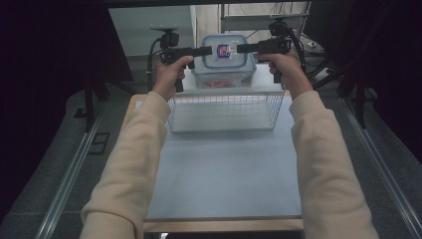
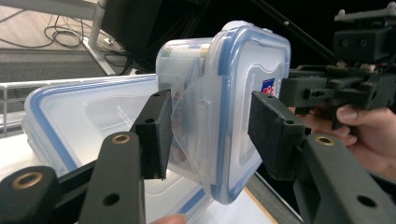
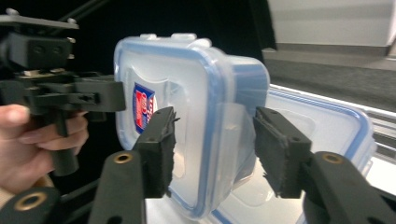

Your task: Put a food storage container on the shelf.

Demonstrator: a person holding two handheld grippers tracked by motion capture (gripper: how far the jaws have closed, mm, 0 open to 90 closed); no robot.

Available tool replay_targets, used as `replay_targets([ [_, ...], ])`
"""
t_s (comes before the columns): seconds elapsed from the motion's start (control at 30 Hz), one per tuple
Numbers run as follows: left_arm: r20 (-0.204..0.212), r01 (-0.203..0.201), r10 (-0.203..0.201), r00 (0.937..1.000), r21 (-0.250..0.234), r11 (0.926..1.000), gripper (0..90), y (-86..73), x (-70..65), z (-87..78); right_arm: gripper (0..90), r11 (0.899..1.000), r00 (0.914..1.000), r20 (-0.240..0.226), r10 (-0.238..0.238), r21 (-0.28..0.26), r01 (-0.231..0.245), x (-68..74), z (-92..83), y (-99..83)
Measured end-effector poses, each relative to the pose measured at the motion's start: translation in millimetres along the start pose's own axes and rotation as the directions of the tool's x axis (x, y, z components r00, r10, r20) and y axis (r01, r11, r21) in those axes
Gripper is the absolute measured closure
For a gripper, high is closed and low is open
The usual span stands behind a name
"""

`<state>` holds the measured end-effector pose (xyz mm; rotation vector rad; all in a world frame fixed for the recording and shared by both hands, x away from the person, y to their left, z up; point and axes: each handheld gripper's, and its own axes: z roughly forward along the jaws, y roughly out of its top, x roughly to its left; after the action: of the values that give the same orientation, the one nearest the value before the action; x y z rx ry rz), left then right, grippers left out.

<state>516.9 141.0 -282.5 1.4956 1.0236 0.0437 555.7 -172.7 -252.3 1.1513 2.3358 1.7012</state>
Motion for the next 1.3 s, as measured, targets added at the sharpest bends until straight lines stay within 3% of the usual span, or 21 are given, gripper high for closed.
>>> replay_targets([
  [0.23,0.003,0.080,-0.080,0.9968,-0.007,0.9968,48.8,1.3,9.1,5.7,43.2,0.998,0.9979,0.031,0.058,-0.025,-0.057,-1.9,8.8,0.6],
  [0.47,0.030,0.112,-0.112,0.9933,0.002,0.9937,43.4,-0.8,15.9,11.6,37.7,0.993,0.9935,0.031,0.110,-0.046,-0.108,-7.6,14.3,-2.3],
  [0.6,0.022,0.125,-0.124,0.9920,-0.004,0.9922,36.2,-0.9,19.0,12.1,37.6,0.993,0.9925,0.055,0.110,-0.052,-0.107,-7.6,14.2,-3.5],
  [0.73,0.022,0.087,-0.087,0.9959,0.008,0.9962,31.4,-1.2,16.5,9.1,37.8,0.990,0.9916,0.081,0.100,-0.103,-0.092,-4.1,7.4,-5.2],
  [0.9,0.004,0.063,-0.063,0.9980,-0.043,0.9971,29.3,-2.9,13.5,-6.2,37.0,0.987,0.9931,0.087,0.078,-0.147,-0.065,1.2,-11.1,-6.4],
  [1.0,-0.023,0.031,-0.032,0.9992,-0.047,0.9984,33.7,-8.5,10.5,-17.7,36.7,0.988,0.9943,0.084,0.066,-0.146,-0.053,3.2,-22.0,-10.1],
  [1.1,-0.030,0.016,-0.018,0.9994,-0.056,0.9983,44.0,-17.5,6.6,-29.1,36.5,0.988,0.9935,0.089,0.071,-0.142,-0.058,3.2,-30.1,-16.6],
  [1.2,-0.039,-0.021,0.019,0.9990,-0.042,0.9989,62.2,-27.5,1.0,-34.9,36.5,0.988,0.9921,0.099,0.076,-0.138,-0.062,3.0,-35.4,-24.6],
  [1.3,-0.021,-0.038,0.039,0.9990,0.017,0.9991,82.4,-35.2,-1.3,-28.7,36.3,0.988,0.9916,0.100,0.081,-0.136,-0.067,4.2,-37.4,-32.4],
])
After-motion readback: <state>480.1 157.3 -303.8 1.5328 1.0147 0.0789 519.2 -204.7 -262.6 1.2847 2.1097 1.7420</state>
